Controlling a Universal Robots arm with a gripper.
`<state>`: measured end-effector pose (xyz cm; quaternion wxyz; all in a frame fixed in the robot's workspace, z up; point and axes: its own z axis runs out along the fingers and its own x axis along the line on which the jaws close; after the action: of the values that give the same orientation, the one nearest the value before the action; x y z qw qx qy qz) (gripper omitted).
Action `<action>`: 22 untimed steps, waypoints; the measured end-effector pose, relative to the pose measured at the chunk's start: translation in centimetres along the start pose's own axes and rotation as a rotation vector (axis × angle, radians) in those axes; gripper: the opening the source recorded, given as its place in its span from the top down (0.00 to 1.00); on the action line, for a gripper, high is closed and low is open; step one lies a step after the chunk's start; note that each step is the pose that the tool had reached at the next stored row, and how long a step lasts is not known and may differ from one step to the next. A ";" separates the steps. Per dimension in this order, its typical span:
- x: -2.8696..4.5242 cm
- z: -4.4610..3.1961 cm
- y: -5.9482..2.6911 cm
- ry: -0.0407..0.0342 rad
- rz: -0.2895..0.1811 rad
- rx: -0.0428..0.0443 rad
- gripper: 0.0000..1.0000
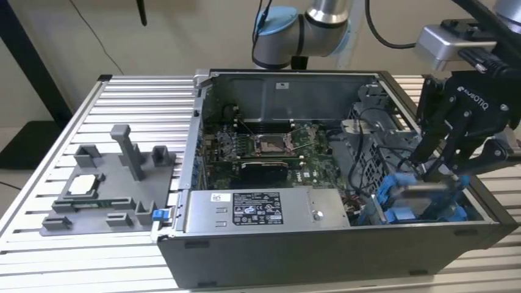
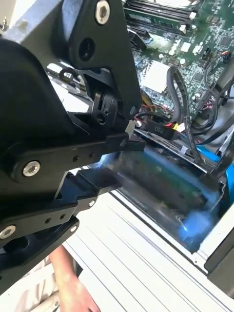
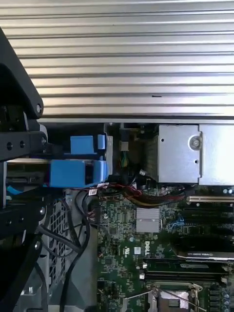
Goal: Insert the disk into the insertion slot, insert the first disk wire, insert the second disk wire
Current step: 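Insert the disk into the insertion slot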
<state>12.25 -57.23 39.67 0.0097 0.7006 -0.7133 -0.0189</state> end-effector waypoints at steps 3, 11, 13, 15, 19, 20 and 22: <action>-0.04 -0.66 0.05 -0.0027 0.000 0.0038 0.00; -1.07 -0.25 0.04 -0.0375 -0.002 0.0367 0.00; -1.25 0.07 -0.04 -0.0436 -0.001 0.0366 0.00; -1.33 0.21 -0.23 -0.0552 -0.001 0.0364 0.00; -1.40 0.42 -0.72 -0.0830 -0.002 0.0362 0.00; -1.41 0.58 -0.79 -0.0870 -0.002 0.0361 0.00; -1.41 0.84 -0.82 -0.0935 -0.002 0.0360 0.00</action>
<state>13.05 -55.83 38.81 -0.0363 0.6997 -0.7125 -0.0388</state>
